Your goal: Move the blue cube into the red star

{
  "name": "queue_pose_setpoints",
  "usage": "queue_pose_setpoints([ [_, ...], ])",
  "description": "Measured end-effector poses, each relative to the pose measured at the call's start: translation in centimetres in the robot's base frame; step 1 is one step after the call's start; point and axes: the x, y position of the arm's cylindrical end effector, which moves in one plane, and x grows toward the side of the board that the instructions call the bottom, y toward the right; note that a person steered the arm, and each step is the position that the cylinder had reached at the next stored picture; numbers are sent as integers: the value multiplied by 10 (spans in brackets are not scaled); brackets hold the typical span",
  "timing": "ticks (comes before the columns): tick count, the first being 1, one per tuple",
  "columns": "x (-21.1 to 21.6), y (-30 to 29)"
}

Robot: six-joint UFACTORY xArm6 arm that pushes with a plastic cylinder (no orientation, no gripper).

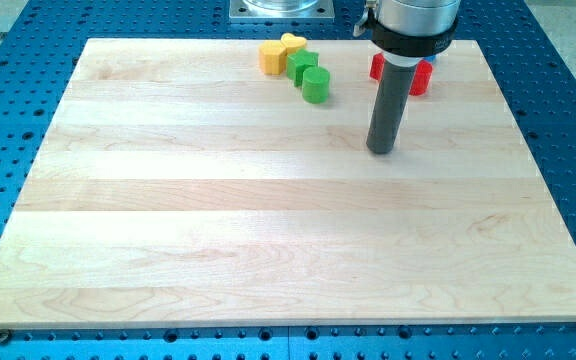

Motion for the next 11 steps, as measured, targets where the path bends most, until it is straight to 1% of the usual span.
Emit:
queue_pose_setpoints([
  [1,0,26],
  [2,-12,89],
  [3,-100,108],
  [4,-179,139],
  [5,-202,122],
  [7,-199,114],
  [9,-170,85],
  [10,-207,144],
  [11,-215,135],
])
